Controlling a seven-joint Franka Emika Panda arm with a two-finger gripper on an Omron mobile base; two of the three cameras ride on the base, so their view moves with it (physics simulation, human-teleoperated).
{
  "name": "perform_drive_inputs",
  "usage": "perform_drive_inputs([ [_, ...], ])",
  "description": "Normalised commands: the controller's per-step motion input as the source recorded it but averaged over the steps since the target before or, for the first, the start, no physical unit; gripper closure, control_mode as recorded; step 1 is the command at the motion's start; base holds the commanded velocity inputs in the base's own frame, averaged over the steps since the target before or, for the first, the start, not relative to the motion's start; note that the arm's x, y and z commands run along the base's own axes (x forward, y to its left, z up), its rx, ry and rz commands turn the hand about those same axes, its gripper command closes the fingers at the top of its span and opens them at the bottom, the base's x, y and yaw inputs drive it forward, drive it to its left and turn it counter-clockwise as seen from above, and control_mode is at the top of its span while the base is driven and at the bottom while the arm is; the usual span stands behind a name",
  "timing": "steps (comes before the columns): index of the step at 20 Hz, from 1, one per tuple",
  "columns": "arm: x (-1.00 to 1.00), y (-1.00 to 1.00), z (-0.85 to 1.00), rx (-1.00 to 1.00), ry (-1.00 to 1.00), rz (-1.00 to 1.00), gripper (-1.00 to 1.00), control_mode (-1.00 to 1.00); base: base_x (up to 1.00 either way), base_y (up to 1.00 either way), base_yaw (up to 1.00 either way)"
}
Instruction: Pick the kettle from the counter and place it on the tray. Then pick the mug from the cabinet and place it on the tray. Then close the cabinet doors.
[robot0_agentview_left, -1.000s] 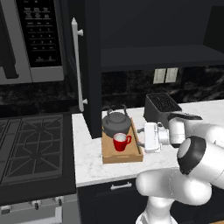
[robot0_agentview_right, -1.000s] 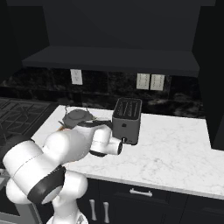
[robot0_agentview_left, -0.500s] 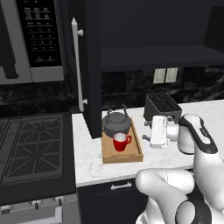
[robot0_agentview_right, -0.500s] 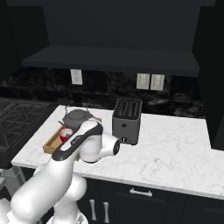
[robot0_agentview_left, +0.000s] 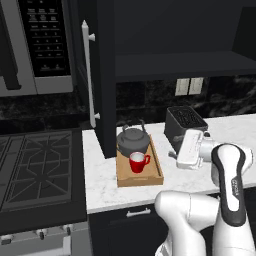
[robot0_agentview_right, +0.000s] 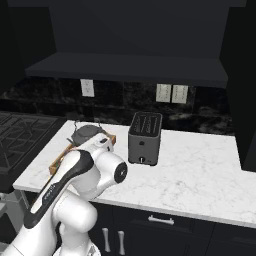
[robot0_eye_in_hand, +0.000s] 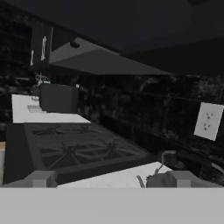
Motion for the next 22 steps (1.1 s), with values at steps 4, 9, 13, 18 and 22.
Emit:
perform_drive_inputs([
  [4, -0.29, -0.01, 0.35, 0.0, 0.0, -0.08, -1.0, -1.0, 0.0, 0.0, 0.0],
  [9, -0.26, -0.2, 0.33, 0.0, 0.0, -0.03, -1.0, -1.0, 0.0, 0.0, 0.0],
  [13, -0.02, 0.01, 0.0, -0.01, 0.0, 0.0, -1.0, -1.0, 0.0, 0.0, 0.0],
  [18, -0.07, -0.4, 0.02, 0.08, -0.01, -0.1, -1.0, -1.0, 0.0, 0.0, 0.0],
  [22, -0.13, -0.63, 0.13, 0.13, 0.0, -0.21, -1.0, -1.0, 0.0, 0.0, 0.0],
])
